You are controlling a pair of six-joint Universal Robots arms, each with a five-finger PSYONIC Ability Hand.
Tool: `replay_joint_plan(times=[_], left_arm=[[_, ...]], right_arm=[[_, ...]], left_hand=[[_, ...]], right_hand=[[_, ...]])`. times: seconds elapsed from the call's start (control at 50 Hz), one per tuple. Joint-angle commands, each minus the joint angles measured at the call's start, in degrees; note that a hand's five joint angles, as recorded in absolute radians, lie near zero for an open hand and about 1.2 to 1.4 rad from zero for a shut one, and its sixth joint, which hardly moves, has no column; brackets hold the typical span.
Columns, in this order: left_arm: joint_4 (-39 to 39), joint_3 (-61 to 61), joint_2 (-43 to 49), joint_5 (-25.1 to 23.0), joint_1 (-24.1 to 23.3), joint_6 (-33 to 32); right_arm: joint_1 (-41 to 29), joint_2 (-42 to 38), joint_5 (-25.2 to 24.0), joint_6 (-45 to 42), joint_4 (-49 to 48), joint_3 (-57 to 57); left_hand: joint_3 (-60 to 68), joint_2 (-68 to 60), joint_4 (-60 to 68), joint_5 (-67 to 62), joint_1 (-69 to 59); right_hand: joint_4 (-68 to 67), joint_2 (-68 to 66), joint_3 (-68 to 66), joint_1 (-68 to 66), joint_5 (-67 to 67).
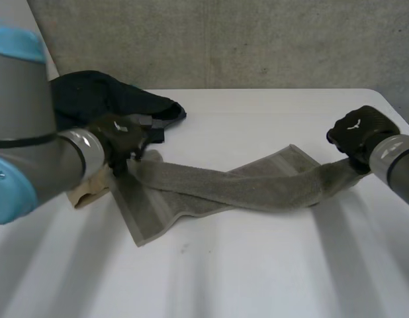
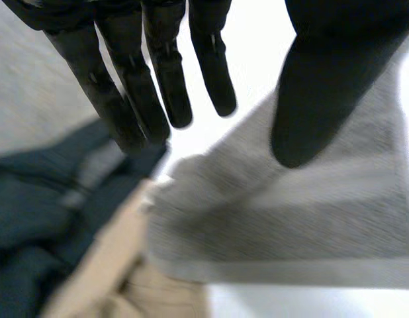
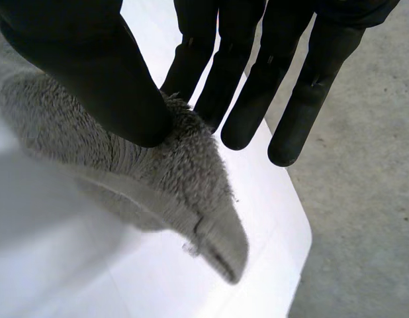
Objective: Fold the laundry.
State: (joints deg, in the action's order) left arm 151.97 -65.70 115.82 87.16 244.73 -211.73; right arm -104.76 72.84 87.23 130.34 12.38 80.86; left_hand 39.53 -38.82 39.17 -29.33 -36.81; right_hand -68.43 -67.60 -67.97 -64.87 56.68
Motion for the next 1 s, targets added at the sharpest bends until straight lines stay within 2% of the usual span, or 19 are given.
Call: replay_joint_plan(times=[0.02,0.16,0.24,0.34,0.5,0.6,0.74,0.76,0.78,0.8,0.9,1.0], left_arm=[[1.47,-6.79,1.79,-1.55,-2.07,7.99],[10.44,-14.01,-0.42,-2.70,-4.70,13.27],[15.97,-15.16,3.00,-1.21,-6.63,13.72],[19.85,-14.37,6.96,0.55,-7.87,14.07],[21.44,-10.94,11.97,2.14,-10.59,12.67],[21.79,-8.48,14.43,4.95,-11.30,11.35],[25.13,-5.23,18.04,8.37,-12.00,9.33],[25.57,-4.88,18.39,8.55,-12.09,8.97],[26.44,-4.26,18.83,9.42,-12.09,8.01],[26.80,-4.08,18.92,9.87,-12.09,7.48],[26.89,-4.17,16.03,13.73,-12.09,4.67],[23.74,-7.50,6.73,15.94,-12.09,2.12]], right_arm=[[0.34,-5.77,1.63,5.00,-8.76,-1.48],[1.31,-9.20,2.86,5.89,-11.15,-3.33],[1.48,-10.17,3.04,6.15,-11.15,-3.60],[1.57,-10.26,2.95,6.16,-11.15,-3.25],[1.49,-10.26,2.69,6.16,-11.59,-2.81],[1.40,-10.26,2.69,6.16,-11.76,-2.55],[0.70,-10.08,2.69,6.16,-12.46,-1.23],[0.61,-10.08,2.69,6.16,-12.55,-1.05],[0.43,-10.00,2.69,6.07,-12.73,-0.70],[0.34,-9.91,2.77,6.07,-12.82,-0.53],[0.25,-9.12,2.86,5.81,-12.29,0.53],[0.25,-5.26,2.51,2.22,-8.44,3.25]], left_hand=[[-10.11,9.41,-9.76,9.91,7.40],[-10.65,9.94,-10.29,10.45,7.93],[-12.49,11.78,-12.13,12.29,9.77],[-12.33,11.63,-11.97,12.13,9.62],[-8.97,8.26,-8.61,8.77,6.25],[-2.08,1.38,-1.73,1.89,-0.63],[18.93,-19.63,19.29,-19.13,-21.64],[24.12,-24.83,24.48,-24.32,-26.84],[37.66,-38.37,38.02,-37.86,-40.38],[40.44,-41.15,40.80,-40.64,-43.16],[40.47,-41.18,40.83,-40.67,-43.19],[40.47,-41.18,40.83,-40.67,-43.19]], right_hand=[[-11.57,-12.40,-12.03,-15.13,13.32],[-11.57,-12.40,-12.03,-15.13,13.32],[-11.57,-12.40,-12.03,-15.13,13.32],[-11.57,-12.40,-12.03,-15.13,13.32],[-11.57,-12.40,-12.03,-15.13,13.32],[-11.57,-12.40,-12.03,-15.13,13.32],[-11.57,-12.40,-12.03,-15.13,13.32],[-11.57,-12.40,-12.03,-15.13,13.32],[-11.57,-12.40,-12.03,-15.13,13.32],[-11.57,-12.40,-12.03,-15.13,13.32],[-11.57,-12.40,-12.03,-15.13,13.32],[-11.57,-12.40,-12.03,-15.13,13.32]])
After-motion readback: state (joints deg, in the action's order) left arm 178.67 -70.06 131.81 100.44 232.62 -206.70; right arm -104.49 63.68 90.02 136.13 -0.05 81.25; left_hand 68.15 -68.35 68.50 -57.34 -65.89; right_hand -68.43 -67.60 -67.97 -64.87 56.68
